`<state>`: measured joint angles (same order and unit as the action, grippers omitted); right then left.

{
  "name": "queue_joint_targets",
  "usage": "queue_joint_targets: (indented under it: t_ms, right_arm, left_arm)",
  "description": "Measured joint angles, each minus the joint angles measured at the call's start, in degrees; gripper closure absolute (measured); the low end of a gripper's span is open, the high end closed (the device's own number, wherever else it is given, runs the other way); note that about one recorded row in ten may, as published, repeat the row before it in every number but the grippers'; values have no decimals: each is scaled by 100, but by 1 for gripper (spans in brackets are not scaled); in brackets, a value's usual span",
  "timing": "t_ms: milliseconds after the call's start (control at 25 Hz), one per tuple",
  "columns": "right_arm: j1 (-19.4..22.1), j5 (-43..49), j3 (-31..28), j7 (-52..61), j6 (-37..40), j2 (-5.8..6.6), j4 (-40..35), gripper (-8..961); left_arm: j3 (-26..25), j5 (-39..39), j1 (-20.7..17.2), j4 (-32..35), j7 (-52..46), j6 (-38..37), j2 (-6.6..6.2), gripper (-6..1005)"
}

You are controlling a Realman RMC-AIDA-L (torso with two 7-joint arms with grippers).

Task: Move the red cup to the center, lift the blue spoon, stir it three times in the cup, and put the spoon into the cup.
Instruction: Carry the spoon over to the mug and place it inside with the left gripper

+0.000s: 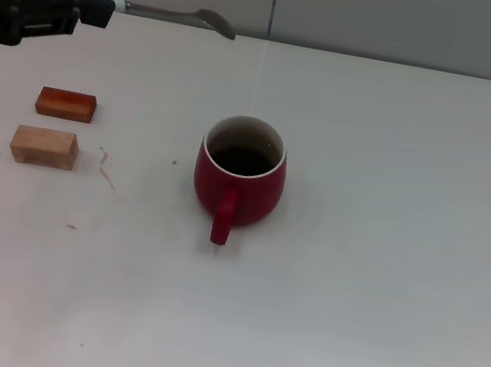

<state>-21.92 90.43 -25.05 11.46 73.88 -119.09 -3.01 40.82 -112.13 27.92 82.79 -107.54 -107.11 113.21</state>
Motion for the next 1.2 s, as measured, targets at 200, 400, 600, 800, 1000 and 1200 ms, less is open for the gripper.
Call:
queue_joint_targets:
  t_ms: [200,400,600,800,1000,1200]
  right_arm:
    - [12,1,1,-505,-27,0,261,306]
    - [28,1,0,-567,-76,0,347,306]
    - [62,1,0,-569,-95,0,388,307]
    - [67,0,1,-572,-95,0,426,307]
    - [65,0,0,-574,-95,1,450,307]
    - [82,0,0,-576,-94,-3,459,307]
  left_arm:
    - [319,-421,140,138,142,50,114,859]
    - [593,-1122,347,214,350,97,321,860]
    - [940,-1624,515,291,434,188,435,861]
    - [1354,-1881,614,460,437,288,459,863]
    - [1778,-2112,685,542,437,478,473,864]
    - [2296,-2403,720,505,462,821,480,865]
